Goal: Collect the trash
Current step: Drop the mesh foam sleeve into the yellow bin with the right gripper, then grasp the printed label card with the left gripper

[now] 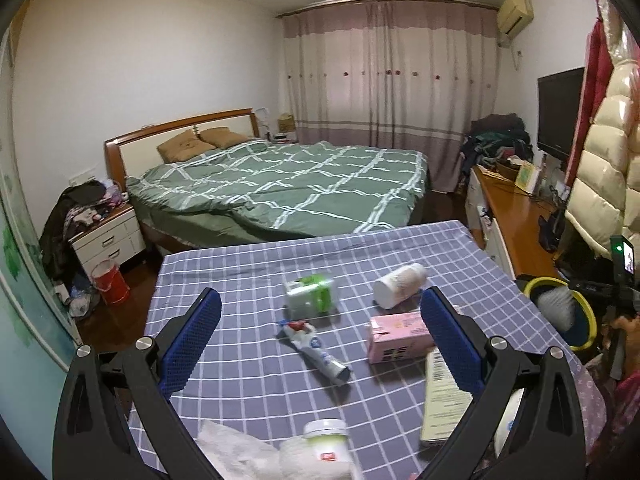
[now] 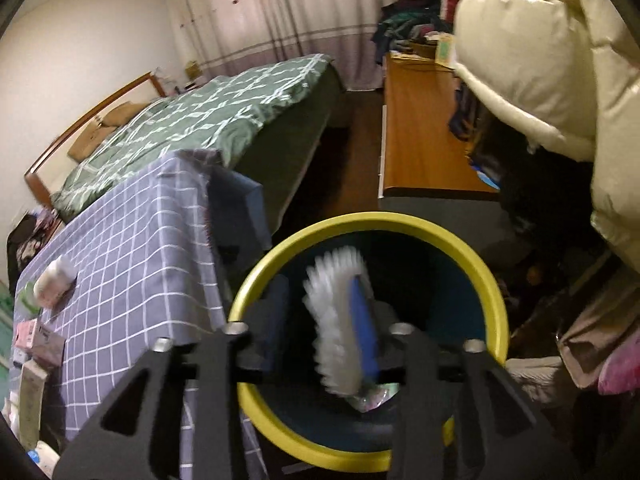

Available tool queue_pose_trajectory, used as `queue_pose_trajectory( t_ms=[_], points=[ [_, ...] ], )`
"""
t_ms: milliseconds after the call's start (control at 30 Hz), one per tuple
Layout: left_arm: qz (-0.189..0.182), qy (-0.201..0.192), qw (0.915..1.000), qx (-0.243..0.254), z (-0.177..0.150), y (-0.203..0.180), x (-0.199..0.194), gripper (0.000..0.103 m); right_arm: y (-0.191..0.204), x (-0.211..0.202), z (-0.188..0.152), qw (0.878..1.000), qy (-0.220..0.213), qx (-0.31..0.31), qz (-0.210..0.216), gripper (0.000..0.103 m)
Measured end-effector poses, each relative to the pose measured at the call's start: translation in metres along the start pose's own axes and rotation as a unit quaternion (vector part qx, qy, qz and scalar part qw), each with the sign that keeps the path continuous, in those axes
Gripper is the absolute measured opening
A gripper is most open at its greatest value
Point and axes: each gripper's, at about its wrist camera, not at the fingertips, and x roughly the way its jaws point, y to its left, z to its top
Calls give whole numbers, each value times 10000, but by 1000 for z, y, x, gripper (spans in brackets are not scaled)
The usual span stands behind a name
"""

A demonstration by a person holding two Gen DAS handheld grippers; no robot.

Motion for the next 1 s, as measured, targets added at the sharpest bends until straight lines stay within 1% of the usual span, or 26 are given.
queue_pose_trajectory(
  t_ms=[33, 133, 233, 300, 367, 467, 567, 600, 633, 767, 800, 867, 1000],
  points=[
    [-46, 16, 10000, 30, 0, -4, 0, 98, -1, 0, 0, 10000, -21, 20, -14, 47],
    [-186, 81, 9997, 127, -2, -16, 1, 98, -5, -3, 1, 9999, -97, 115, -36, 47],
    [-359, 174, 9989, 226, -4, -28, 5, 98, 2, -10, 3, 9996, -205, 215, 14, 47],
    [-483, 248, 9981, 289, -6, -40, 9, 98, 13, -20, 5, 9988, -409, 269, 8, 48],
    [-631, 341, 9967, 386, -8, -52, 14, 98, 24, -28, 6, 9976, -610, 312, 8, 54],
    [-832, 561, 9933, 580, -15, -74, 23, 98, 49, -35, 6, 9958, -851, 305, 118, 54],
    [-1068, 925, 9879, 640, -25, -90, 36, 98, 74, -36, 5, 9946, -1028, 79, 108, 55],
    [-1169, 1113, 9849, 630, -30, -95, 43, 98, 81, -36, 4, 9944, -1060, -51, 14, 55],
    [-1209, 1198, 9835, 616, -34, -98, 47, 98, 85, -37, 3, 9937, -1110, -134, -94, 55],
    [-1416, 1665, 9751, 381, -48, -103, 71, 98, 91, -37, 1, 9929, -1162, -243, -126, 57],
    [-1507, 1827, 9712, 255, -51, -104, 79, 98, 92, -35, 0, 9931, -1137, -260, -107, 57],
    [-1607, 1962, 9671, 173, -56, -105, 90, 98, 95, -33, -1, 9936, -1081, -325, -84, 57],
    [-1542, 2245, 9620, 197, -66, -112, 110, 98, 98, -31, -4, 9935, -1059, -407, -38, 58]
  ],
)
